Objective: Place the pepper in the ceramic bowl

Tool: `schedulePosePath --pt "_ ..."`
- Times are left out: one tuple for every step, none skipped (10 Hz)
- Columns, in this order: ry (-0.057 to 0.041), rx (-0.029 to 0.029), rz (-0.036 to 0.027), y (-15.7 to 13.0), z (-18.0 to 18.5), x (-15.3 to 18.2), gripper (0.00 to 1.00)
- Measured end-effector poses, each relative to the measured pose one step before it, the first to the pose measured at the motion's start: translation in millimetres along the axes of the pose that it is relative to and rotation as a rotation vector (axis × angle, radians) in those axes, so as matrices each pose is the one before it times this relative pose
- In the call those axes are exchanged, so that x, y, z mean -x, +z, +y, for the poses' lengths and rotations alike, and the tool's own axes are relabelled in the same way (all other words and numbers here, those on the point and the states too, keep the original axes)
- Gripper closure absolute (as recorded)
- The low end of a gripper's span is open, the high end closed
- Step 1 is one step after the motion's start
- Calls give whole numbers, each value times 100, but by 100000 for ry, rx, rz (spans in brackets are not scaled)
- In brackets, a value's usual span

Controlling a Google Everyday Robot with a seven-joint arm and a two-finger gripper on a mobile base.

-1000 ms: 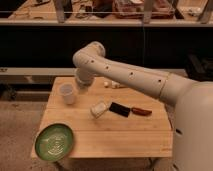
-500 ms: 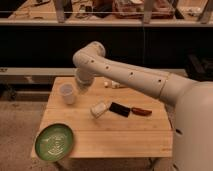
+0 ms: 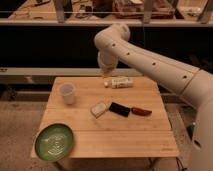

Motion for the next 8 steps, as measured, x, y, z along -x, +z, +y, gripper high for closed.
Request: schedulePosePath --pt "4031 3240 3926 -668 1370 -4048 84" --pt "3674 3474 1976 415 1594 -2615 89" --pt "6471 7312 2783 1379 3106 -3595 91" --pt "5536 7320 4294 1426 2778 -3327 91" --pt "1430 1971 893 425 685 -785 91" --pt "-92 108 -223 -2 8 150 91" --pt "-297 215 -551 -7 -1 338 91" --pt "66 -23 24 -17 0 -40 91"
